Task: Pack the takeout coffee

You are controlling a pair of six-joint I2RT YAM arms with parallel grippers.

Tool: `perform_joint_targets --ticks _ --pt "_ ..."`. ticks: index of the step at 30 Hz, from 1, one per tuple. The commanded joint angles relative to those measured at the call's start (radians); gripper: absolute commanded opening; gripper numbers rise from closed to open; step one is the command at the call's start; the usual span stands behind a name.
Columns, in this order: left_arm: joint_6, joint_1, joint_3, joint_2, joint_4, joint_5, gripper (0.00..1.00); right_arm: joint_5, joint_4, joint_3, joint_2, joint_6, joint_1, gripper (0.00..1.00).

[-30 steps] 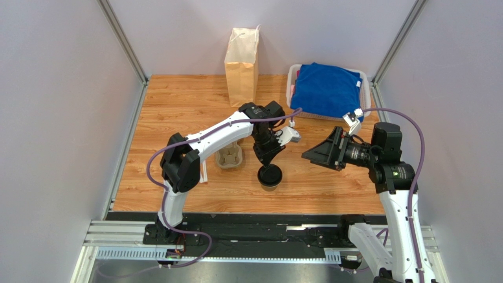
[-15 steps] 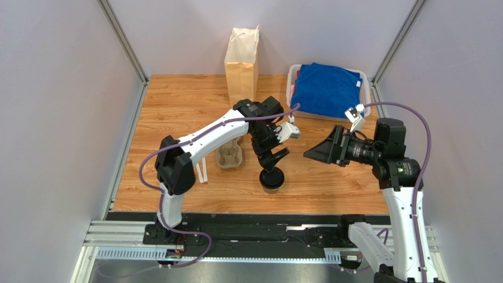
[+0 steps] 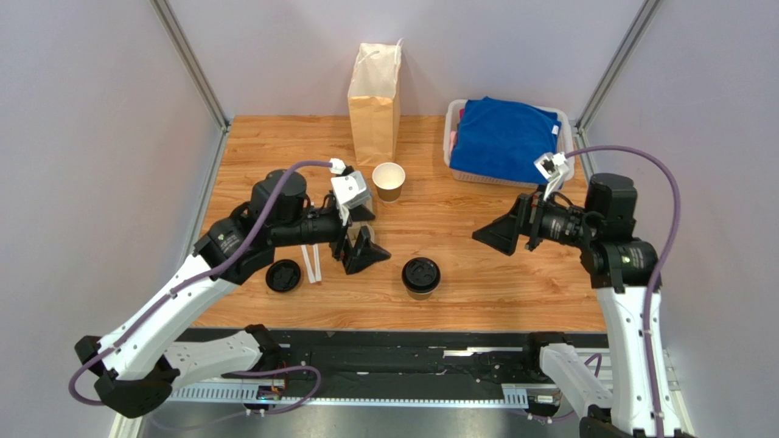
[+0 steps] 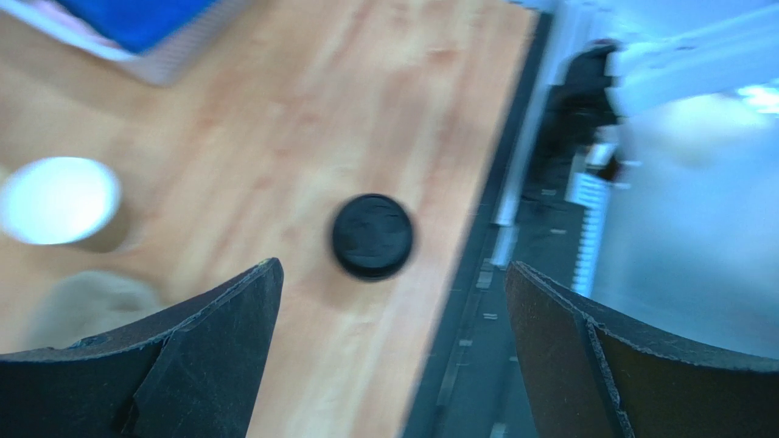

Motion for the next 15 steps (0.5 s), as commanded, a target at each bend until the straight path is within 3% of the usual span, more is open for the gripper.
perform_joint_targets --ticks 1,2,5,9,13,15 --pt "-0.319 0.017 -0.150 0.052 0.162 0.318 0.99 -0.185 0.170 -0.142 0.075 0.194 -0.002 0.99" --pt "-0.413 0.017 -0.173 0.070 0.230 0.431 0.99 -0.224 0.248 -0.200 0.092 0.228 0.009 0.98" --pt "-0.552 0.017 -0.268 0.128 0.396 0.554 0.92 -0.249 0.348 -0.276 0.136 0.347 0.081 0.94" --pt "-0.667 0.017 -0.359 0.193 0.554 0.556 0.81 -0.214 0.388 -0.323 0.184 0.398 0.199 0.87" --pt "-0.750 0.017 -0.410 0.265 0.653 0.546 0.61 -0.182 0.443 -0.393 0.241 0.481 0.268 0.62" --pt "-0.784 0.017 -0.439 0.294 0.716 0.533 0.42 -0.180 0.496 -0.424 0.256 0.519 0.274 0.50"
